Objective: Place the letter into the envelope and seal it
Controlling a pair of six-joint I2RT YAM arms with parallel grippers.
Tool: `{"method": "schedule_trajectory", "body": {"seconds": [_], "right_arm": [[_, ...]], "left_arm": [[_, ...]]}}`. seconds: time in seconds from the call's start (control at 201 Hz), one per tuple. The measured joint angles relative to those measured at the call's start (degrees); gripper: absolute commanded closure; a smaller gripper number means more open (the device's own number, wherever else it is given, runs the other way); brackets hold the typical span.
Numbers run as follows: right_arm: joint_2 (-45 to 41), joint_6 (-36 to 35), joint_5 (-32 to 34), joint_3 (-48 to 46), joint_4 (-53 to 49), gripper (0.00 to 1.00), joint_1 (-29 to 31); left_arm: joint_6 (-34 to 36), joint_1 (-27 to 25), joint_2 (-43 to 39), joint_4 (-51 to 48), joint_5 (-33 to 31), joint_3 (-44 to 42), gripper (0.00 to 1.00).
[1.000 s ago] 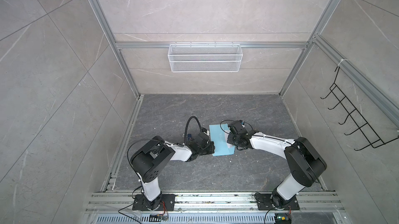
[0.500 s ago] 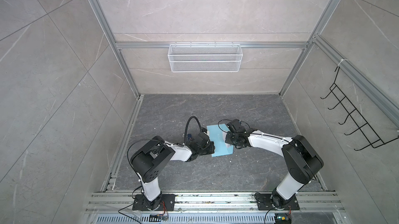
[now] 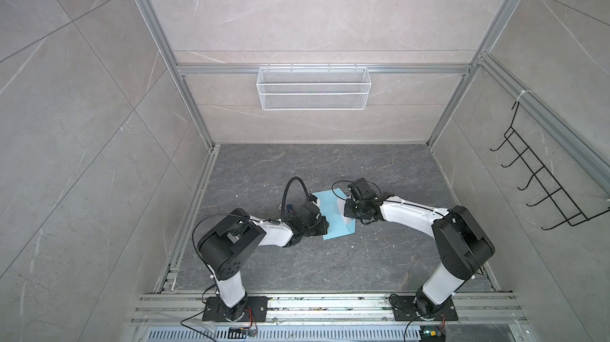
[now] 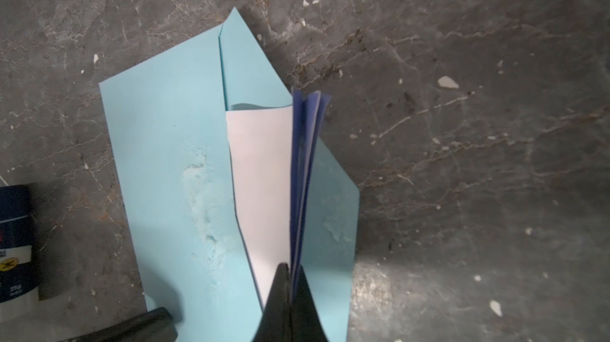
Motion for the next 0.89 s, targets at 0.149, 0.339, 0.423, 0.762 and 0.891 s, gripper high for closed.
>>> {"method": "schedule_trajectory", "body": {"seconds": [0.149,0.339,0.423,0.762,0.891], "right_arm": [[0.0,-0.4,-0.4,0.0,0.0,1.00,0.0],[0.2,-0.4,-0.8,0.0,0.0,1.00,-0.3],[0.4,-0.4,-0.9,0.0,0.1,1.00,-0.3],[0.6,-0.4,-1.5,-0.1,0.3,1.00,-0.3],[0.7,-0.4,-1.9,-0.1,0.3,1.00,-0.3]], "left_arm": [[0.7,2.0,-4.9,-1.9,0.0,0.0,0.50],[1.1,5.7,-8.0,-4.0,-0.2,0.0,0.40],[1.1,6.3,-8.0,-5.7,-0.3,0.0,0.37],[0.9,6.4,-4.6,-8.2,-0.5,1.9,0.35],[0.9,6.6,-2.4,-8.3,-0.3,3.1,0.35]]}}
